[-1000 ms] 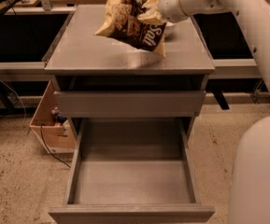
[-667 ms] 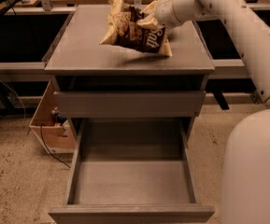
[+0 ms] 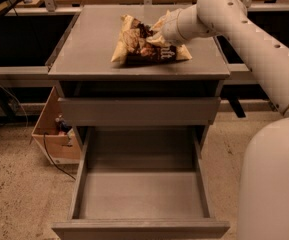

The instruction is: Pick brown chip bag from middle drawer and place on counter

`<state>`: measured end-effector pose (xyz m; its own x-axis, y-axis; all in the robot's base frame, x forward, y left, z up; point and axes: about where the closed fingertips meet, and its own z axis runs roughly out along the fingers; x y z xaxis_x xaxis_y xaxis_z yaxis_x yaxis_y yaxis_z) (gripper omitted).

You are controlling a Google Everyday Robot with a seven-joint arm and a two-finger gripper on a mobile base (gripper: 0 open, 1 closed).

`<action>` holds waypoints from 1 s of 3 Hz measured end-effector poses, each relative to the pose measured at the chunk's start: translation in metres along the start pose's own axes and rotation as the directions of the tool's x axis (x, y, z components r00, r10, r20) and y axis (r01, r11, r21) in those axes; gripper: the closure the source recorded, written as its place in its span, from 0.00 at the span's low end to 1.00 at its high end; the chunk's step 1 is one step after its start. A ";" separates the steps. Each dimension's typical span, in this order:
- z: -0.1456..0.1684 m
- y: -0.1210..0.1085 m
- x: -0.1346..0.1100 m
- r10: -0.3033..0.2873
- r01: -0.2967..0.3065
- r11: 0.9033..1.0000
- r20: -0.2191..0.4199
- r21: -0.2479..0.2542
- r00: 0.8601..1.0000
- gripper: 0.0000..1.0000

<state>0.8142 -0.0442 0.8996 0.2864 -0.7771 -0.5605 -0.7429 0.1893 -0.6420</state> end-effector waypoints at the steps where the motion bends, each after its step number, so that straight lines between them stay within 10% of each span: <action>1: 0.000 0.015 0.006 0.005 -0.006 1.000 -0.013 -0.015 1.000 0.28; 3: -0.014 0.028 -0.005 0.010 -0.009 0.999 0.019 -0.048 1.000 0.00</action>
Offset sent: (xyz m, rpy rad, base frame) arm -0.0325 -0.0109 -0.0150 -0.0081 0.0433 -0.0006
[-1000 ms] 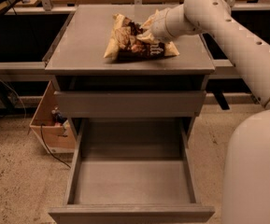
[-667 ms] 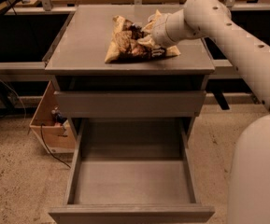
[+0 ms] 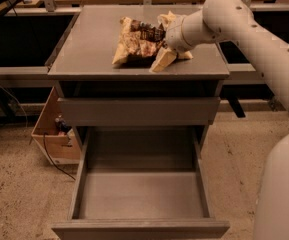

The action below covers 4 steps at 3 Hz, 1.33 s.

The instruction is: Pick brown chip bag from middle drawer and place on counter

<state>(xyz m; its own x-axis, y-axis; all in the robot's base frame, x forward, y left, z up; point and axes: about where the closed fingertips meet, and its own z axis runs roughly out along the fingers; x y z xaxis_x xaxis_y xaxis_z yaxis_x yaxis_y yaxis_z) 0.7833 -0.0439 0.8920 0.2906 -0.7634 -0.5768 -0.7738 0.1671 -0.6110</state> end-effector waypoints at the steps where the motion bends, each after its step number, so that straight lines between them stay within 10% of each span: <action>1: -0.029 -0.004 -0.037 -0.049 0.049 0.999 0.078 0.000 0.996 0.00; 3: -0.135 -0.012 -0.067 -0.095 0.082 0.993 0.168 0.084 0.981 0.00; 4: -0.232 -0.006 -0.038 -0.086 0.057 0.975 0.127 0.214 0.988 0.00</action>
Offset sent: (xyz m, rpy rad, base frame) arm -0.0822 -0.0173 0.1355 0.0772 -0.1659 0.1423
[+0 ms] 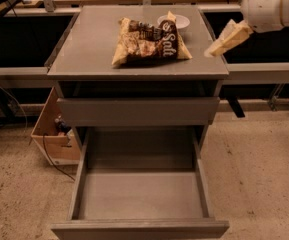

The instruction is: Pick brown chip bag from middle drawer and place on counter

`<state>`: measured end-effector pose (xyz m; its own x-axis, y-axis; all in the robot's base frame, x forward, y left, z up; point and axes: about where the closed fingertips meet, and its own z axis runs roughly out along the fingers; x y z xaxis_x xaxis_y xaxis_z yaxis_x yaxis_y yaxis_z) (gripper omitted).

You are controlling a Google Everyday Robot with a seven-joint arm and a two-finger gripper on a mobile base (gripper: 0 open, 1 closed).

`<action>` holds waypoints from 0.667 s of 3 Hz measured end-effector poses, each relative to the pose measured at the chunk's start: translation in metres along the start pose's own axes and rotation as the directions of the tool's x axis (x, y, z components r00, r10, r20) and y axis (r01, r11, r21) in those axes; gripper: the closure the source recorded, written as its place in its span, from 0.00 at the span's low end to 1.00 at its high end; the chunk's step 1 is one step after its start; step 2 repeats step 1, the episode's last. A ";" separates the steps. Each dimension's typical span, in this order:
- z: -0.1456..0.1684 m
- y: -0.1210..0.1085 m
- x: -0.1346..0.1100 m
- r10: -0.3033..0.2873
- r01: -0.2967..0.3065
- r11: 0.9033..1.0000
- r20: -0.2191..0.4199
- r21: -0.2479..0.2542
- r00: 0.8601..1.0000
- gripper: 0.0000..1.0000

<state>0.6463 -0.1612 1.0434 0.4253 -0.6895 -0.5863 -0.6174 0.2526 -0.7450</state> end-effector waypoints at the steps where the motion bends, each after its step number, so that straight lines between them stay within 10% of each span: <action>1: -0.047 0.002 0.021 0.012 -0.008 0.998 -0.066 0.066 0.998 0.00; 2: -0.047 0.002 0.021 0.012 -0.008 0.998 -0.066 0.066 0.998 0.00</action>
Offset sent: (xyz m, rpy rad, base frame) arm 0.0000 0.0000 0.0000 0.0000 0.0000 0.0000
